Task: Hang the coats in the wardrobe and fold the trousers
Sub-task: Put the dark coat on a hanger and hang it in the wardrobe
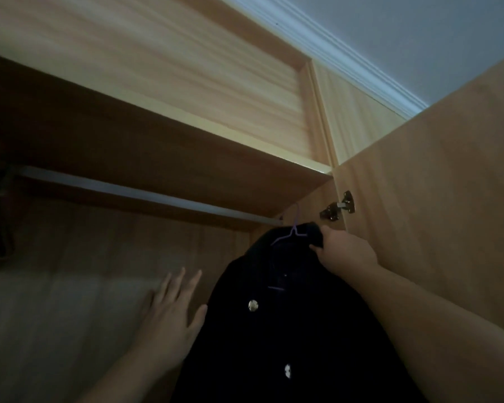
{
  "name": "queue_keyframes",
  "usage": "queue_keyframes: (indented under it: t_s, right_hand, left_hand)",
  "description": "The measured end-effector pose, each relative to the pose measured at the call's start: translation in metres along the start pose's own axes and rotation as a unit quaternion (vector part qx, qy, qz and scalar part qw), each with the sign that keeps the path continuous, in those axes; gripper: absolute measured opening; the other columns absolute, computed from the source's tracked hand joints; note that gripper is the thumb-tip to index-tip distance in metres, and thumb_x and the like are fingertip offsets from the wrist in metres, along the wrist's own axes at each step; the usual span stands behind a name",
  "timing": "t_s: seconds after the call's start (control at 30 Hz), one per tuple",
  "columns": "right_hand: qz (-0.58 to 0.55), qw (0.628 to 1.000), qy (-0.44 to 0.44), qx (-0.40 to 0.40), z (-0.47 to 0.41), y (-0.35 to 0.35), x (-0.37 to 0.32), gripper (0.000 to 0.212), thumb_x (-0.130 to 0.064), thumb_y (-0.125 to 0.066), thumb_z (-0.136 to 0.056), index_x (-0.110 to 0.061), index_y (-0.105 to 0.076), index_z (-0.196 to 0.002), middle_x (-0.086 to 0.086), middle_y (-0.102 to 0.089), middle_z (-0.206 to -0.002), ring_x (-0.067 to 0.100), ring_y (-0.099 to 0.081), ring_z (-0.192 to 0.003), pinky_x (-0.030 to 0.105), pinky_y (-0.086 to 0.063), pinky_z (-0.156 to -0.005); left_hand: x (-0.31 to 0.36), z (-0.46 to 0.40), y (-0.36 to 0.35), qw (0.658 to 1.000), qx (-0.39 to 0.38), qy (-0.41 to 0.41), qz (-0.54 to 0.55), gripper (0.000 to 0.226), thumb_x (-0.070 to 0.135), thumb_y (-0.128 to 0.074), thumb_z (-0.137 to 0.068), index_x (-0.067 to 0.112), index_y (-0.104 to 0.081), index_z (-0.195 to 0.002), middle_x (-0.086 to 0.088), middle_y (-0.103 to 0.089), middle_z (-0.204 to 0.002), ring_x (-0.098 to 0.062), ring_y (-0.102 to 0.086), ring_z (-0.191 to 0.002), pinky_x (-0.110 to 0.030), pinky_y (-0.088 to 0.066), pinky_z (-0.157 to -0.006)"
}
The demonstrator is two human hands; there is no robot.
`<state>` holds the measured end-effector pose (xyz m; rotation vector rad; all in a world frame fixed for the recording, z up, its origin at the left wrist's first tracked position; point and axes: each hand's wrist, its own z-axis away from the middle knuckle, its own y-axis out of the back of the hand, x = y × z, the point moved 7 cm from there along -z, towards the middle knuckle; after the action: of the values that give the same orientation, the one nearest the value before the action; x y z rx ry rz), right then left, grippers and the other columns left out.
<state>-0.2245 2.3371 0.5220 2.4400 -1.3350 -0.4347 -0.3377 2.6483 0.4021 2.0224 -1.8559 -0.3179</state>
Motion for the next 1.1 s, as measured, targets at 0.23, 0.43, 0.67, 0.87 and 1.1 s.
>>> queue_keyframes:
  t_s: [0.23, 0.43, 0.67, 0.87, 1.1]
  right_hand:
    - [0.033, 0.999, 0.015, 0.026, -0.060, -0.044, -0.012, 0.022, -0.041, -0.048, -0.094, -0.027, -0.054, -0.111, -0.004, -0.053, -0.081, 0.027, -0.064, -0.082, 0.037, -0.051, -0.070]
    - [0.079, 0.996, 0.026, 0.012, -0.110, -0.104, -0.020, 0.023, -0.037, -0.049, -0.096, -0.025, -0.056, -0.114, 0.000, -0.062, -0.096, 0.024, -0.059, -0.079, 0.034, -0.045, -0.065]
    - [0.104, 0.994, 0.022, 0.026, -0.149, -0.129, -0.008, 0.025, -0.034, -0.047, -0.097, -0.024, -0.055, -0.118, 0.000, -0.060, -0.095, 0.024, -0.061, -0.084, 0.033, -0.042, -0.066]
    - [0.151, 0.988, -0.017, -0.008, -0.160, -0.152, -0.012, 0.022, -0.028, -0.048, -0.100, -0.022, -0.062, -0.117, 0.000, -0.063, -0.119, 0.022, -0.062, -0.110, 0.035, -0.047, -0.086]
    - [0.193, 0.979, -0.007, -0.063, -0.148, -0.165, -0.015, 0.032, -0.038, -0.045, -0.104, -0.017, -0.061, -0.122, 0.003, -0.060, -0.126, 0.024, -0.058, -0.118, 0.036, -0.045, -0.095]
  left_hand:
    - [-0.010, -0.079, -0.042, 0.999, 0.015, -0.037, -0.037, 0.064, 0.058, -0.025, -0.099, 0.042, 0.003, -0.154, 0.007, 0.001, -0.166, -0.018, 0.008, -0.151, -0.048, -0.012, -0.121]
    - [0.001, -0.132, -0.063, 0.994, 0.065, -0.074, -0.042, 0.074, 0.067, -0.008, -0.085, 0.042, -0.005, -0.155, 0.007, -0.005, -0.166, -0.018, 0.003, -0.152, -0.046, -0.012, -0.121]
    - [-0.011, -0.169, -0.110, 0.995, 0.059, -0.081, -0.013, 0.062, 0.057, -0.027, -0.099, 0.043, -0.004, -0.154, 0.009, -0.003, -0.165, -0.015, 0.006, -0.151, -0.046, -0.013, -0.120]
    - [-0.004, -0.179, -0.155, 0.992, 0.057, -0.108, 0.009, 0.079, 0.070, -0.004, -0.079, 0.044, -0.004, -0.154, 0.008, -0.009, -0.165, -0.016, 0.003, -0.151, -0.046, -0.019, -0.120]
    - [-0.007, -0.155, -0.160, 0.990, 0.064, -0.125, -0.009, 0.080, 0.069, -0.006, -0.081, 0.040, -0.011, -0.155, 0.002, -0.017, -0.164, -0.022, -0.004, -0.151, -0.045, -0.019, -0.120]
